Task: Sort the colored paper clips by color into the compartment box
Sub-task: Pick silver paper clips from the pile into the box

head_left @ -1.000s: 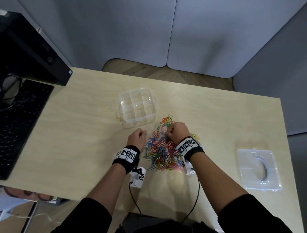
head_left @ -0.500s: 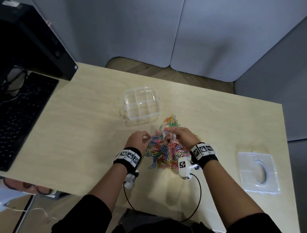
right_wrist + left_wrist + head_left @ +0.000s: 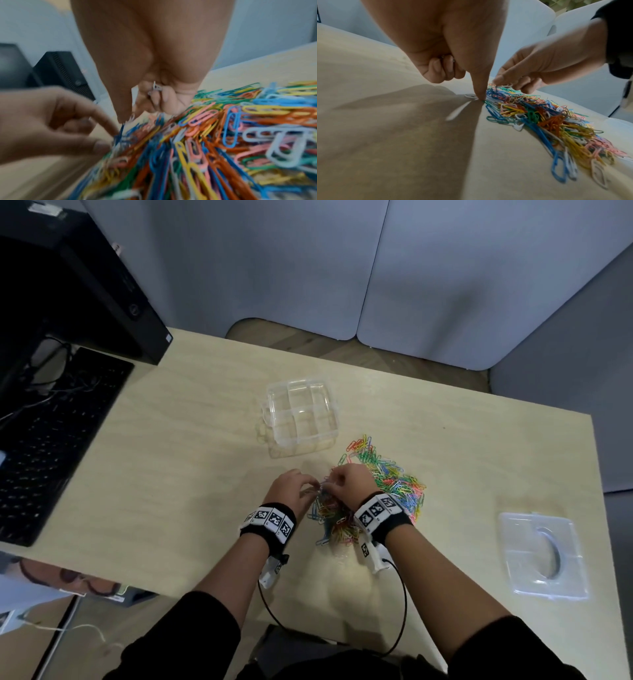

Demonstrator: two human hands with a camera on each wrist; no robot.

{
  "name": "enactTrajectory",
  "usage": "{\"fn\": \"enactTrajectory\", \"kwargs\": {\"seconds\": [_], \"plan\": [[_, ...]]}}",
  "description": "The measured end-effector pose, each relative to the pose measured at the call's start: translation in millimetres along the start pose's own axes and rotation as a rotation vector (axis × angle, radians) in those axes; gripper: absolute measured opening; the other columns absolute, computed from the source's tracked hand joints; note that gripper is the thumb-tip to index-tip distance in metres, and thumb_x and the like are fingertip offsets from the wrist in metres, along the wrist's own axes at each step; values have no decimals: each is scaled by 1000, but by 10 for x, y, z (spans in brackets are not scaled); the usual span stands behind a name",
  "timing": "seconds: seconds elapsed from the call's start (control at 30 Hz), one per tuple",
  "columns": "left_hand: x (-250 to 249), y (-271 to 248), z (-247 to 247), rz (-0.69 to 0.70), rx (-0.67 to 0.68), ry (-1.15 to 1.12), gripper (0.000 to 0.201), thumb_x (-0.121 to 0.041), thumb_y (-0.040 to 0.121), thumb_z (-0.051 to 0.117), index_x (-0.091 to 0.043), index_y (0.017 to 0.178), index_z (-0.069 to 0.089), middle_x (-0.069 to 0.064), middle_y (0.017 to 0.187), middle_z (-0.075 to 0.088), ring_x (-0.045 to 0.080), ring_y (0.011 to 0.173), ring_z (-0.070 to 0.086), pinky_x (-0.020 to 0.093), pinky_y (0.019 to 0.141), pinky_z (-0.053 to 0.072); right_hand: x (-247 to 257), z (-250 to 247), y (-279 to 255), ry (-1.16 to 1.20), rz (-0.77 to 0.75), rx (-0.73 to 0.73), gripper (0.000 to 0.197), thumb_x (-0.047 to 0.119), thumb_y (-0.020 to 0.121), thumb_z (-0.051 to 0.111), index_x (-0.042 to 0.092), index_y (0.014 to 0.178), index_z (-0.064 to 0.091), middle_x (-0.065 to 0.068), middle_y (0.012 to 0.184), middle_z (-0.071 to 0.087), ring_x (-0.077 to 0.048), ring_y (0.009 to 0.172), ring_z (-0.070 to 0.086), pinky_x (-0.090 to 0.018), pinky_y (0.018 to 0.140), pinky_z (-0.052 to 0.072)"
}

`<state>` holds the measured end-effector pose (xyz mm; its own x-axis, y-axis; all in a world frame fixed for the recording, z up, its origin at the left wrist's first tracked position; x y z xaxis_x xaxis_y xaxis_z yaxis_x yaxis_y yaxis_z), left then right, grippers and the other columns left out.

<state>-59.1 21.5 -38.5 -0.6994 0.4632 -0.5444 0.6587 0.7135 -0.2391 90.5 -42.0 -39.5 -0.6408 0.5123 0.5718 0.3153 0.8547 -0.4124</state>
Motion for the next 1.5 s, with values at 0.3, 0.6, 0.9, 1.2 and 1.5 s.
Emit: {"fn": "enactTrajectory", "kwargs": {"seconds": [0.3,0.6,0.9,1.2,1.5], "plan": [[135,17,-31,-75,33,-74,15,-34,84,74,-19,87,74,-4,86,61,15,82,57,30,79,49,-309,-236,-127,132,149,-73,13,19,86,74,11,96,75,-5,93,74,-13,76,64,-14,63,46],[288,-87,-36,-135,-23,-208,13,-32,84,73,-21,81,66,-5,88,63,14,85,60,31,77,52,134,33,-161,-162,79,-42,18,36,77,80,19,80,77,-1,85,72,-16,78,68,-34,78,59],[353,-152,-55,-217,-96,-143,15,-33,78,79,-20,81,72,-3,88,65,15,83,61,29,77,51,329,293,-95,-293,118,13,22,18,90,56,6,88,74,-10,83,67,-25,75,63,-34,76,59],[371,-121,-23,-215,-33,-216,11,-18,94,59,-14,86,51,3,81,60,22,73,56,27,64,39,-106,72,-236,673,208,51,18,5,94,56,5,110,65,-9,85,70,-17,69,63,-28,63,55],[194,-116,-31,-212,86,-359,8,-10,95,55,-11,95,47,-1,79,62,14,69,59,18,57,43,-49,136,-374,225,45,55,12,27,79,81,16,83,77,16,66,62,4,57,54,-12,57,42]]}}
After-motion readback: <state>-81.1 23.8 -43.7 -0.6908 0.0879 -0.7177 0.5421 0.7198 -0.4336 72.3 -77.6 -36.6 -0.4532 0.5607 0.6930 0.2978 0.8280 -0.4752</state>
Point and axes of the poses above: each hand's wrist, its own y-axis towards the middle knuckle, its own z-axis out of the palm, x = y × z, the point moved 3 cm from there along y, towards the middle knuckle
